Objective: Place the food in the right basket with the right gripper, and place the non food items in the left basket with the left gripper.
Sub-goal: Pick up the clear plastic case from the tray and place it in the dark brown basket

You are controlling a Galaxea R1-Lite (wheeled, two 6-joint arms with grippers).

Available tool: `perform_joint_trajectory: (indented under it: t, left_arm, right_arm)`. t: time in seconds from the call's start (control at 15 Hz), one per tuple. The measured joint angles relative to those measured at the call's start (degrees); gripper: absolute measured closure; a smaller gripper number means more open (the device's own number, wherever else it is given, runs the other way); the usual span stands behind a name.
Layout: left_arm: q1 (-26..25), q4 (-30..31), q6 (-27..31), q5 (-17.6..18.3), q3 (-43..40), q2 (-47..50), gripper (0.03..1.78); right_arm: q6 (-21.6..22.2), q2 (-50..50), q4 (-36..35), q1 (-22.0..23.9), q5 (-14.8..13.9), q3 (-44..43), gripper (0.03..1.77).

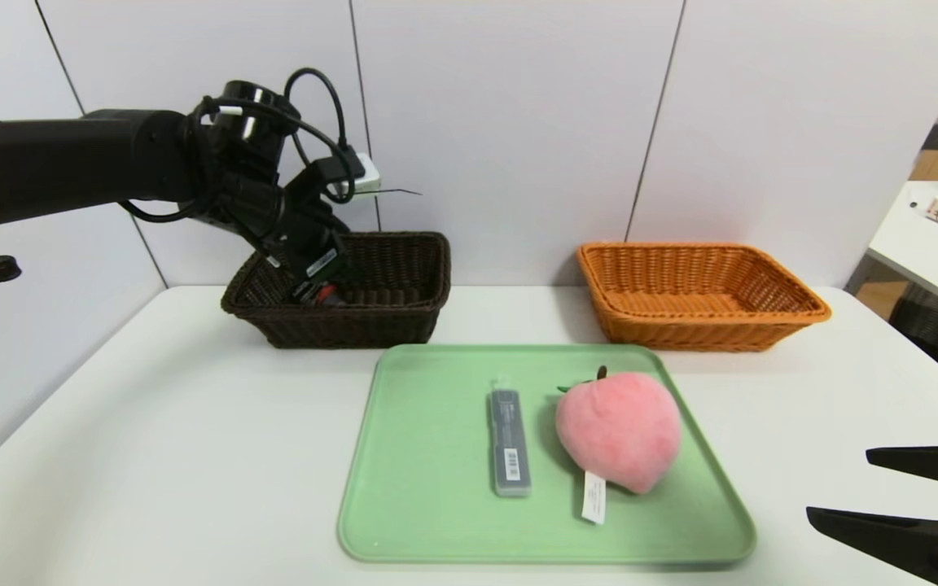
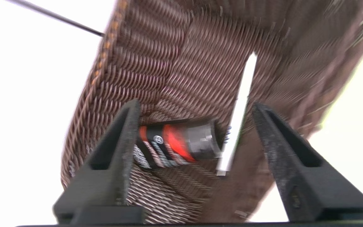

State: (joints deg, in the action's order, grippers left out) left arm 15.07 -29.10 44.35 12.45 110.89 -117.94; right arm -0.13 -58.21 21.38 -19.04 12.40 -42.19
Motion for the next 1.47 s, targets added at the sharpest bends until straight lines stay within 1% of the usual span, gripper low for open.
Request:
perform_joint_trajectory:
  t: [0.13, 0.2, 0.27, 0.33, 0.53, 0.67, 0.8, 0.87, 0.93, 1.07, 1.33, 1.47]
  left_arm:
    - [3.0, -0.2, -10.2, -0.5, -0.2, 2.5, 0.40]
    - [5.0, -0.4, -16.1, -1.5, -0.3, 3.5, 0.37]
    - [7.4, -0.8, -21.9, -3.6, -0.6, 4.4, 0.34]
    - [9.8, -1.1, -26.8, -6.2, -1.0, 5.0, 0.31]
    - [18.0, -1.9, -42.0, -15.5, -2.2, 6.4, 0.25]
    - [23.2, -3.6, -50.4, -21.5, -2.8, 6.6, 0.21]
    - [28.1, -5.7, -58.6, -29.0, -3.1, 5.9, 0.19]
    - [29.6, -7.3, -62.1, -31.5, -3.2, 5.4, 0.18]
    - [30.9, -8.7, -65.3, -32.7, -3.2, 4.8, 0.17]
    - [32.8, -11.8, -70.6, -33.1, -3.1, 3.7, 0.16]
    - [34.9, -15.7, -78.8, -33.7, -3.0, 1.4, 0.14]
    - [35.9, -16.3, -80.8, -34.7, -2.9, -0.4, 0.14]
  right_arm:
    - [0.1, -0.1, 0.0, 0.0, 0.0, 0.0, 0.10]
    - [0.1, -0.2, -0.2, 0.0, 0.0, -0.1, 0.10]
    - [0.1, -0.2, -1.0, 0.0, 0.0, -0.1, 0.10]
    - [0.1, -0.2, -2.0, 0.0, 0.0, 0.1, 0.10]
    - [0.2, -0.2, -2.4, 0.0, 0.1, 0.7, 0.10]
    - [0.3, -0.2, -2.4, 0.0, 0.0, 0.8, 0.10]
    - [0.3, 0.0, -2.4, 0.0, 0.0, 0.9, 0.10]
    - [0.3, 0.1, -2.4, 0.0, 0.0, 0.9, 0.10]
    - [0.3, 0.2, -2.4, 0.2, 0.0, 0.9, 0.10]
    - [0.3, 0.4, -2.4, 0.4, 0.0, 0.9, 0.10]
    - [0.3, 0.5, -2.5, 0.4, 0.0, 0.9, 0.10]
    - [0.3, 0.5, -2.5, 0.4, 0.0, 0.8, 0.10]
